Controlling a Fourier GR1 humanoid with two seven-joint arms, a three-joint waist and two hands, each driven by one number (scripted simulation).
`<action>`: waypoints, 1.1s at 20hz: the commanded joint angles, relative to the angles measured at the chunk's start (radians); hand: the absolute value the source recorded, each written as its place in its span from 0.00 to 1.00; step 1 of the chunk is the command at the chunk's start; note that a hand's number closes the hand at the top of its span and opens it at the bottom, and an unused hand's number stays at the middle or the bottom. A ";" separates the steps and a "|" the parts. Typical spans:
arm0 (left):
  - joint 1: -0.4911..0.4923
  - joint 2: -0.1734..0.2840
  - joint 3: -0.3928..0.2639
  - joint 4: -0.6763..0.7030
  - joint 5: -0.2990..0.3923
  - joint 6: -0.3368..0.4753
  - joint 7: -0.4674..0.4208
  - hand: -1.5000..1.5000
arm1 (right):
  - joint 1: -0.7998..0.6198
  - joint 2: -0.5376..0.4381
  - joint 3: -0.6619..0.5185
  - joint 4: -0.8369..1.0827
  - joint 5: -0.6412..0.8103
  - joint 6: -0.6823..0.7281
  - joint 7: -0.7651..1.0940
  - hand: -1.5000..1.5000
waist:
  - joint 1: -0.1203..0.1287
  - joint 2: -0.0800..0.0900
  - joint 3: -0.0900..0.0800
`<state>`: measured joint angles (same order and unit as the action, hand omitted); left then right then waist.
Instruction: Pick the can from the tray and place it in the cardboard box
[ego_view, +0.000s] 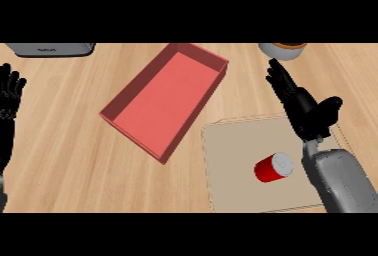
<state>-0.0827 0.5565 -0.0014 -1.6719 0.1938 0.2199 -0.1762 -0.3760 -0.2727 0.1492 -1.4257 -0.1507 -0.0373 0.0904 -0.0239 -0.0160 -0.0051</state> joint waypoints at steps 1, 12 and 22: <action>-0.006 -0.048 -0.043 0.057 -0.057 0.024 0.002 0.50 | 0.027 -0.017 0.003 -0.012 -0.068 0.143 -0.059 0.00 | 0.018 0.018 0.005; 0.092 0.011 -0.059 0.240 -0.139 0.071 0.188 0.50 | 0.067 -0.240 0.187 0.010 -0.011 0.718 -0.573 0.00 | 0.037 0.052 0.015; 0.021 0.028 -0.066 0.282 -0.159 0.046 0.229 0.50 | -0.064 -0.413 0.148 0.153 0.155 0.760 -0.987 0.00 | 0.069 0.039 0.013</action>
<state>-0.0426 0.5748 -0.0668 -1.4079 0.0421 0.2778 0.0454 -0.3721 -0.6207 0.2991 -1.3318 -0.0984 0.6068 -0.6539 0.0294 0.0246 0.0087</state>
